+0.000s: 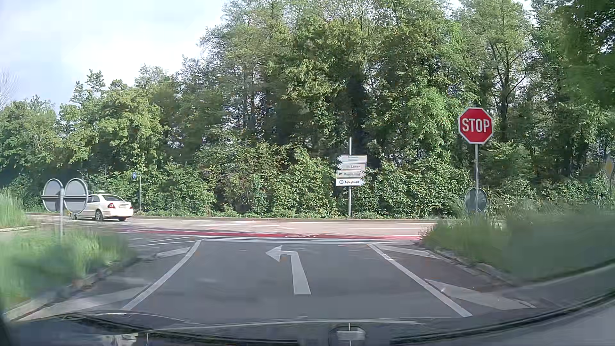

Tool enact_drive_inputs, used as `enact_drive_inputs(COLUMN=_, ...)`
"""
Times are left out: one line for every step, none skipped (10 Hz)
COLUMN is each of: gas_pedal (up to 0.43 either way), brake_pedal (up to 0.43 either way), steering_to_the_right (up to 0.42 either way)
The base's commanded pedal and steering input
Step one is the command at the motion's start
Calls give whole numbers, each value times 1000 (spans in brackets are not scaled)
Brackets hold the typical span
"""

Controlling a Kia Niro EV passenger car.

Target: Follow the waypoints while adhering to traffic rules and regulations

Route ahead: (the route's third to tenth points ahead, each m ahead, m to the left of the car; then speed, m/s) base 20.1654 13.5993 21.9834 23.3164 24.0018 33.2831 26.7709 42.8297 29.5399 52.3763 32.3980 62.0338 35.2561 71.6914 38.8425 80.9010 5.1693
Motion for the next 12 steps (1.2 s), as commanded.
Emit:
enact_drive_inputs(gas_pedal=0, brake_pedal=207, steering_to_the_right=-20)
enact_drive_inputs(gas_pedal=0, brake_pedal=220, steering_to_the_right=-23)
enact_drive_inputs(gas_pedal=0, brake_pedal=226, steering_to_the_right=-26)
enact_drive_inputs(gas_pedal=0, brake_pedal=232, steering_to_the_right=-30)
enact_drive_inputs(gas_pedal=0, brake_pedal=238, steering_to_the_right=-32)
enact_drive_inputs(gas_pedal=0, brake_pedal=238, steering_to_the_right=-33)
enact_drive_inputs(gas_pedal=0, brake_pedal=244, steering_to_the_right=-35)
enact_drive_inputs(gas_pedal=0, brake_pedal=244, steering_to_the_right=-38)
enact_drive_inputs(gas_pedal=0, brake_pedal=220, steering_to_the_right=-41)
enact_drive_inputs(gas_pedal=0, brake_pedal=201, steering_to_the_right=-44)
enact_drive_inputs(gas_pedal=0, brake_pedal=201, steering_to_the_right=-45)
enact_drive_inputs(gas_pedal=0, brake_pedal=207, steering_to_the_right=-45)
